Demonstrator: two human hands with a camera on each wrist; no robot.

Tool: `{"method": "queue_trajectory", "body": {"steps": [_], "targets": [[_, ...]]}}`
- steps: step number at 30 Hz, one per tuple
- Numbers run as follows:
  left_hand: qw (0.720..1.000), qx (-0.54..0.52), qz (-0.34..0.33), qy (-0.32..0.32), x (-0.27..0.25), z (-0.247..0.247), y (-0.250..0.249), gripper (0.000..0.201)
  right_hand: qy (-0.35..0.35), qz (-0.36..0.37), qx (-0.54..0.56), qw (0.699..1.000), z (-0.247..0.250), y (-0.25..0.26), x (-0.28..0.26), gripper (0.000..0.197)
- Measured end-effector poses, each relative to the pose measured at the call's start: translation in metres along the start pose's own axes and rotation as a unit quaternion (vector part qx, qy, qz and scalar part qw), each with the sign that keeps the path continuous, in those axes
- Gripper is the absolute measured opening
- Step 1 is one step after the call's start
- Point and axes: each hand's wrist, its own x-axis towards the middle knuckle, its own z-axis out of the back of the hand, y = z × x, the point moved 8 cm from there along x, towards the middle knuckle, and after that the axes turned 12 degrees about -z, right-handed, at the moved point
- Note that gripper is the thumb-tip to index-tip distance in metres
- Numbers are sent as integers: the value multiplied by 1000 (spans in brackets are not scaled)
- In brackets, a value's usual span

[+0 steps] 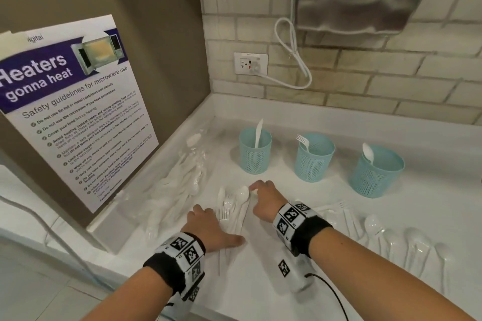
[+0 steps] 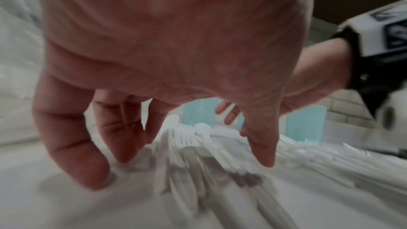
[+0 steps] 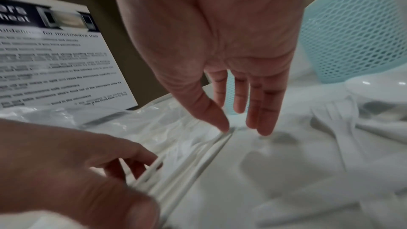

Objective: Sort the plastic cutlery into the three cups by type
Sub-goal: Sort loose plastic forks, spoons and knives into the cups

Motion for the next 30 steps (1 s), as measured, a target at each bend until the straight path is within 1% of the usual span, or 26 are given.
{"method": "queue_trajectory", "body": {"steps": [2, 4, 5, 7, 8, 10, 12, 15, 18, 21, 27, 30], "targets": [[999, 36, -5, -10, 1, -1, -5, 111, 21, 18, -55, 998, -6, 6, 8, 76], [998, 53, -13, -10, 8, -2, -8, 108, 49, 36, -103, 993, -15, 13, 14, 96], [999, 50, -19, -8, 12, -1, -10, 103, 62, 47, -127, 989, -19, 16, 16, 102], [999, 39, -36, -9, 19, 3, -13, 92, 76, 69, -175, 979, -27, 22, 20, 110], [998, 36, -42, -9, 22, 5, -14, 87, 77, 82, -197, 974, -29, 25, 21, 109], [998, 41, -52, -10, 28, 7, -16, 81, 71, 104, -232, 965, -32, 30, 23, 98], [997, 52, -55, -5, 32, 8, -18, 78, 62, 111, -245, 961, -32, 32, 26, 79], [997, 57, -55, 7, 37, 6, -19, 73, 49, 108, -227, 966, -29, 29, 28, 56], [996, 62, -58, 9, 42, 3, -20, 62, 21, 106, -204, 973, -25, 22, 29, 41], [995, 78, -60, 10, 45, 0, -21, 50, 20, 102, -190, 976, -24, 18, 28, 36], [987, 129, -93, -2, 48, -2, -29, 47, 10, 100, -184, 978, -19, 11, 23, 31], [983, 156, -101, -2, 48, -3, -34, 45, 7, 103, -189, 977, -18, 10, 25, 33]]}}
